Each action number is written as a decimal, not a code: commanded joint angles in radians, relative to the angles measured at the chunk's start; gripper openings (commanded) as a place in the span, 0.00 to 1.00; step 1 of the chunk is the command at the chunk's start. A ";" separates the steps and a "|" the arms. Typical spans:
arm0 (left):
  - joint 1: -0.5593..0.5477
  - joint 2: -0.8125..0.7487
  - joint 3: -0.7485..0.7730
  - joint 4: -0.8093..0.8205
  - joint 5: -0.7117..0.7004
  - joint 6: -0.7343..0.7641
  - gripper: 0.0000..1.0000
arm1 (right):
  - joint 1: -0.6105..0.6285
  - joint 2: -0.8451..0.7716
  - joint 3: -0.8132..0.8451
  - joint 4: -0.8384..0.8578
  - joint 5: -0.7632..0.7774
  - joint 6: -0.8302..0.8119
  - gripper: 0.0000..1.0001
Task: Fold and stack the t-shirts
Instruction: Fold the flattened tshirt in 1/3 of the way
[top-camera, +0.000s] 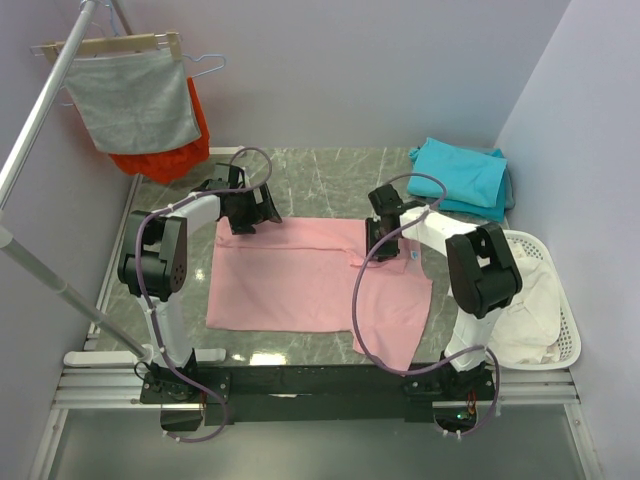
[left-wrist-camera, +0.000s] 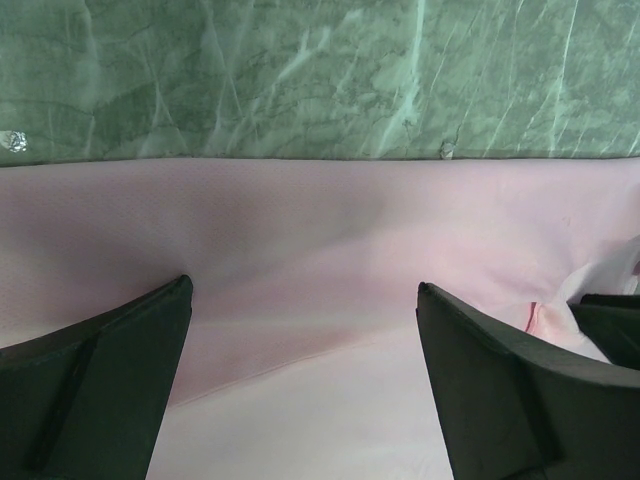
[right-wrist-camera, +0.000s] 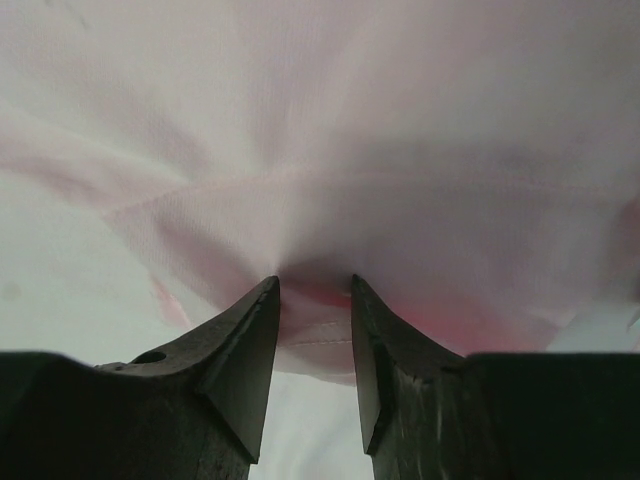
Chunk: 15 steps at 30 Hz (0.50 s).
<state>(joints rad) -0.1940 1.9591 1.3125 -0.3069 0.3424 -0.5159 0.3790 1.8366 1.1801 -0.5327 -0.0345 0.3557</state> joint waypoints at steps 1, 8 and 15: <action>-0.009 0.012 0.007 0.009 0.015 0.013 0.99 | 0.030 -0.076 -0.034 -0.010 -0.008 0.026 0.42; -0.013 0.018 0.008 0.003 0.014 0.017 0.99 | 0.075 -0.089 -0.071 -0.015 -0.047 0.045 0.42; -0.013 -0.017 0.002 0.011 -0.015 0.017 0.99 | 0.084 -0.123 -0.056 -0.015 0.059 0.069 0.42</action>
<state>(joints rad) -0.1974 1.9606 1.3125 -0.3035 0.3420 -0.5129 0.4610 1.7691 1.0996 -0.5423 -0.0475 0.4038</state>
